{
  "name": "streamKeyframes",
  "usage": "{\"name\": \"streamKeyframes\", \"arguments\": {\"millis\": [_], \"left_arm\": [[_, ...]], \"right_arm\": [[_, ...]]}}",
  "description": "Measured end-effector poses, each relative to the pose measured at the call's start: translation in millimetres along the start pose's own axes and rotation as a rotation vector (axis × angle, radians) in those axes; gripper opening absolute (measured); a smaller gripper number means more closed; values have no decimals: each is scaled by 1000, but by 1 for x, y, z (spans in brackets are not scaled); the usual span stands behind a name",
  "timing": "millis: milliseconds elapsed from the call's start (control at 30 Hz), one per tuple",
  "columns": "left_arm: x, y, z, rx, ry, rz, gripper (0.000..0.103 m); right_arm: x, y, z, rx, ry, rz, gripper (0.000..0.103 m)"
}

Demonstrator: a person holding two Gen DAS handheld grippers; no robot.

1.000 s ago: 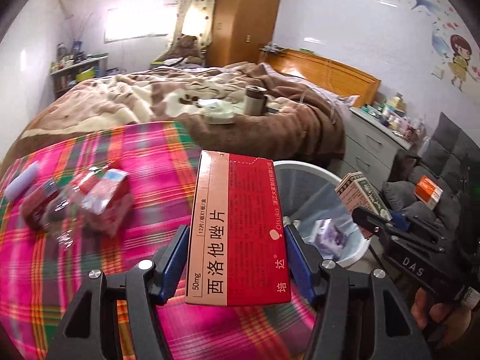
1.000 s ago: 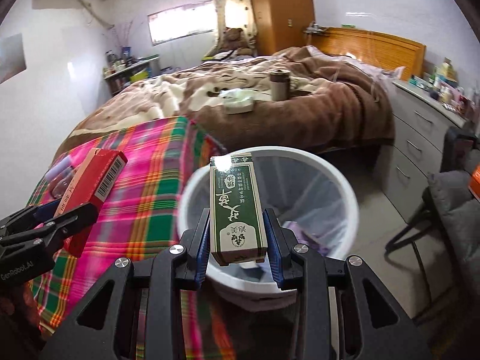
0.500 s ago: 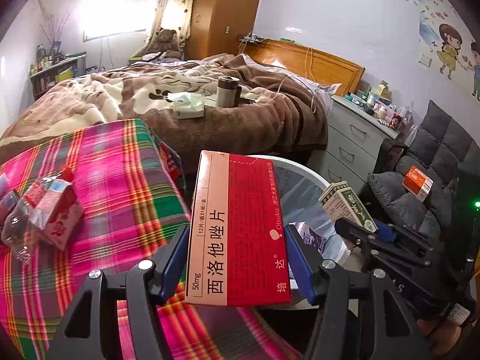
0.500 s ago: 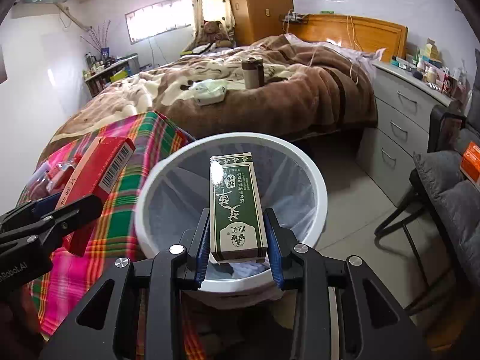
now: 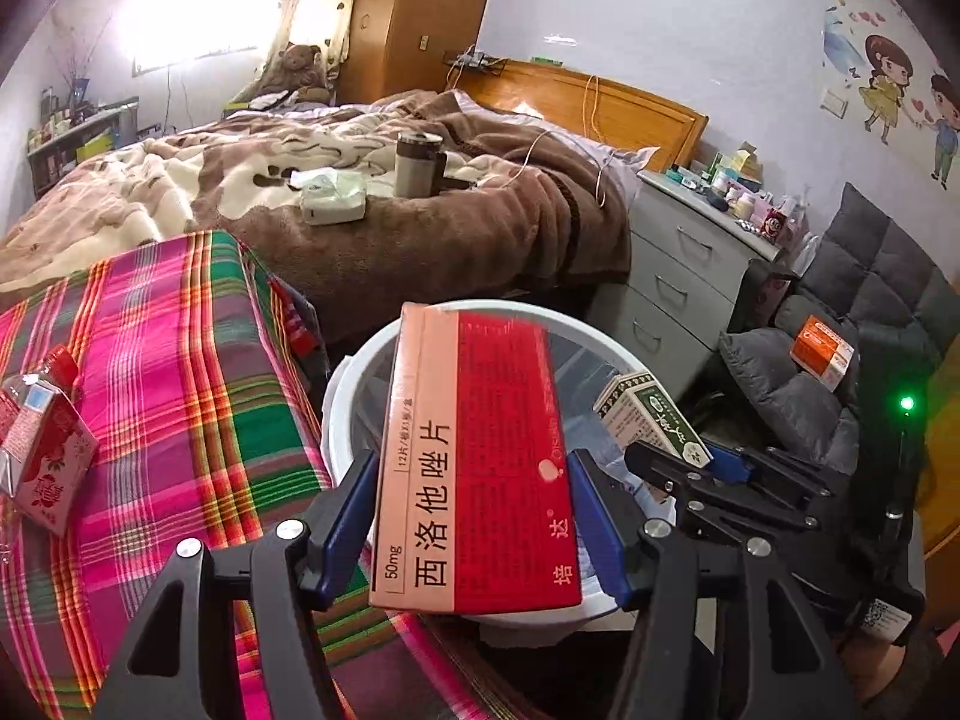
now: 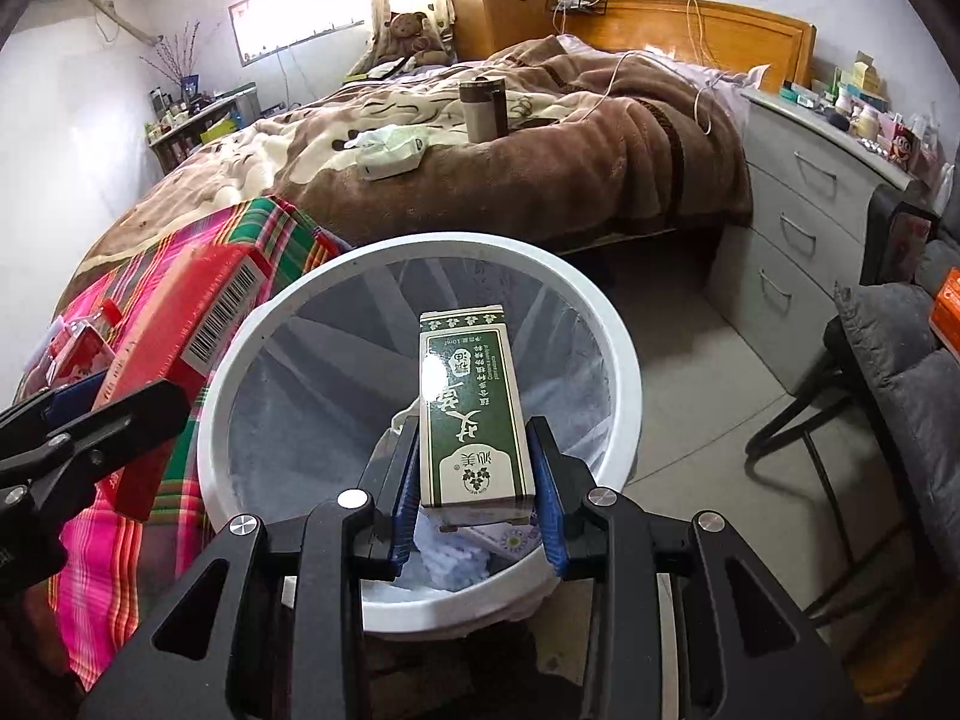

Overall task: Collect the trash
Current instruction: 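Carry the red and green boxes over the wastebasket and open both tools, then move both tools back to the remaining trash on the plaid cloth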

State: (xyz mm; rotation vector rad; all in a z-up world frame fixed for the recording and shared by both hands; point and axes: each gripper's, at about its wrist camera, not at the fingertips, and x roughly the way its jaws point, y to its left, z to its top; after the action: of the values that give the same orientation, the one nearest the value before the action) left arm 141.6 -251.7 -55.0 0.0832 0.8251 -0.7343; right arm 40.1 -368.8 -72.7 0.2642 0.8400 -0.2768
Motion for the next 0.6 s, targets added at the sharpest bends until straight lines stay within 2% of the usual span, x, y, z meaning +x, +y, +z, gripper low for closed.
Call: {"name": "streamKeyframes", "arguments": {"millis": [133, 200, 233, 267, 600], "left_arm": [[1, 3, -1, -15, 8, -8, 63], [-1, 6, -2, -26, 8, -6, 63], [-2, 7, -2, -28, 7, -4, 64], [-5, 9, -4, -31, 6, 2, 64], [-38, 31, -19, -70, -22, 37, 64]], "right_arm": [[3, 1, -1, -10, 10, 4, 38], [2, 1, -1, -8, 7, -19, 51], [1, 1, -2, -8, 2, -19, 63], [0, 1, -1, -7, 0, -15, 66], [-17, 15, -1, -8, -35, 21, 66]]}}
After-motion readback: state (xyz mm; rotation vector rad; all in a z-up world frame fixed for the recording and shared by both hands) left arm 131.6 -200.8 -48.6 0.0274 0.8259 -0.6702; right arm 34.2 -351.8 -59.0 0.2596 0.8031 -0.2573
